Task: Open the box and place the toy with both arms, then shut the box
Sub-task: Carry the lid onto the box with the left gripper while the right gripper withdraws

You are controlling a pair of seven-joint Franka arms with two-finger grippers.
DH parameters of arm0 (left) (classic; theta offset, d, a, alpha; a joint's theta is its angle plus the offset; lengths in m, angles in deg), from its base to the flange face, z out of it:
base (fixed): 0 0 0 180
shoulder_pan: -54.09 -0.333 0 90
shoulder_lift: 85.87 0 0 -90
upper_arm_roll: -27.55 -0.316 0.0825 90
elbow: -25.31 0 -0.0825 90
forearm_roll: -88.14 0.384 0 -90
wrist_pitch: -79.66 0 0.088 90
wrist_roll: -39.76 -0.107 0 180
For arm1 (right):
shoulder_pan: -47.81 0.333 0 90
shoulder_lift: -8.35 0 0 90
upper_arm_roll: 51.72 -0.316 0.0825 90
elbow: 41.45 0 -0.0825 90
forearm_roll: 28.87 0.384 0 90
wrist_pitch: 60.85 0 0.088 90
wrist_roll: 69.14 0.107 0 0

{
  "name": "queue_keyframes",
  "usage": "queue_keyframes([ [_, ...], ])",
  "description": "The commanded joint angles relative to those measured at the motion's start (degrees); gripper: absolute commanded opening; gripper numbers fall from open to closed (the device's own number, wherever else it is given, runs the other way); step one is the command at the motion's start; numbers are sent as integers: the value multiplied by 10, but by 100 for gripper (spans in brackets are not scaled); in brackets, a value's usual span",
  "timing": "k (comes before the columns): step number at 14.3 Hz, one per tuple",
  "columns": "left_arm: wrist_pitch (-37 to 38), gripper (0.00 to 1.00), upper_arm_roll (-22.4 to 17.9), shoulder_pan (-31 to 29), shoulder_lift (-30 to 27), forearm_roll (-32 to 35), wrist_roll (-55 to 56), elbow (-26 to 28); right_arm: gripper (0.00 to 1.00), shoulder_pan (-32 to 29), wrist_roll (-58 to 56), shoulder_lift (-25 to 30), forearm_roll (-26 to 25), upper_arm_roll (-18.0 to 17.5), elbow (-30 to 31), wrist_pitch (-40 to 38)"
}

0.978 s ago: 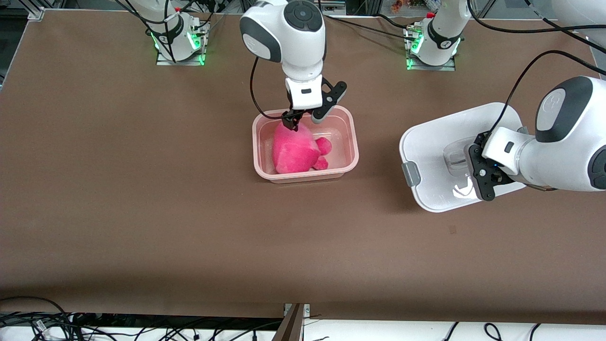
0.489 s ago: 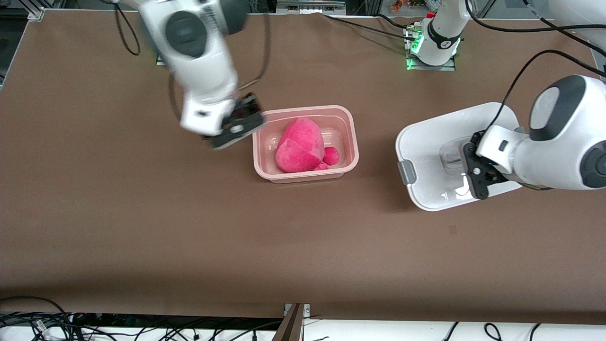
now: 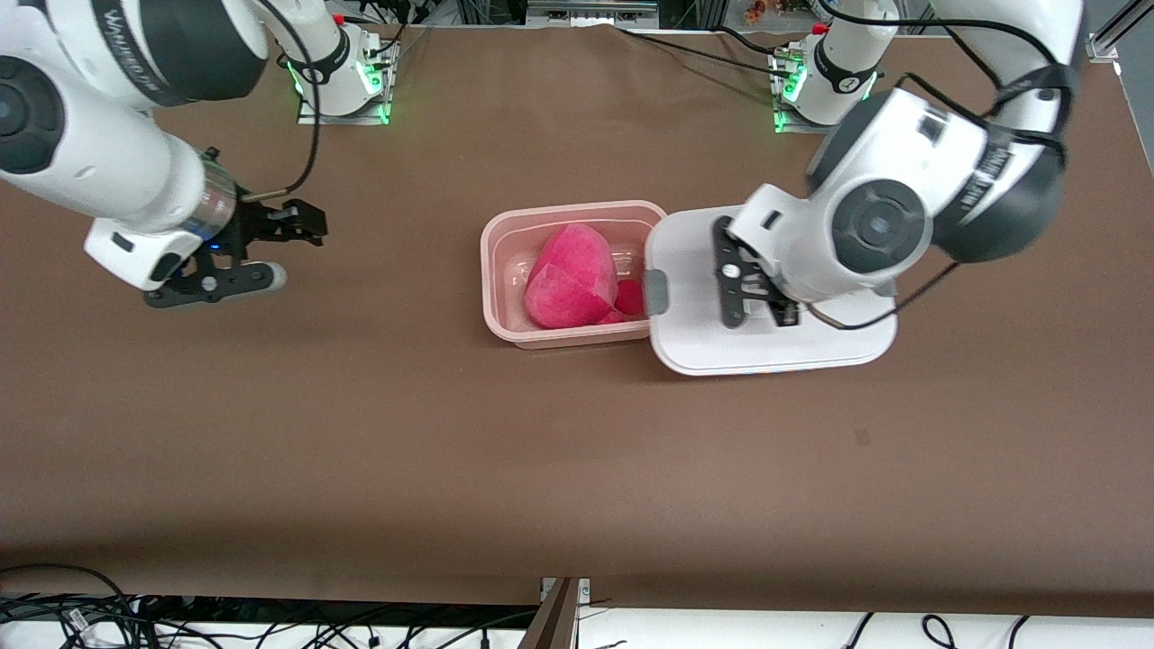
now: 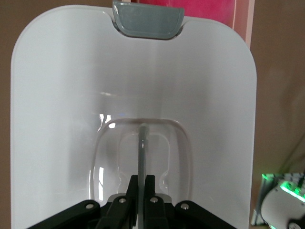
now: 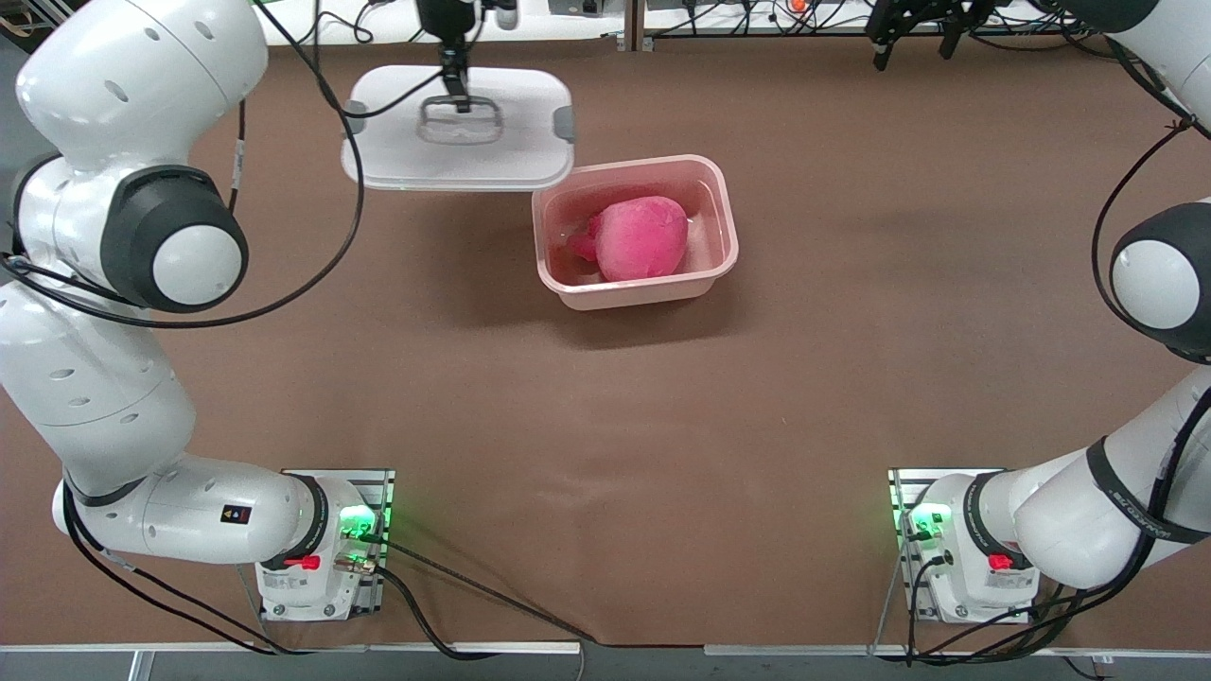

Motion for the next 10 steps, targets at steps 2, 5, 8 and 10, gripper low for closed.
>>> queue_keyframes([
  [2, -83, 0, -4, 64, 30, -7, 43, -3, 100, -49, 21, 43, -2, -9, 10, -16],
  [5, -173, 0, -4, 87, 67, -94, 53, 22, 100, -102, 19, 80, -16, -25, 52, -16],
  [8, -199, 0, -8, 126, 72, -70, 78, 35, 100, -162, 12, 137, -9, -67, 108, 3],
  [10, -200, 0, -8, 137, 77, -39, 105, 42, 100, -184, 0, 144, -31, -105, 119, 4],
])
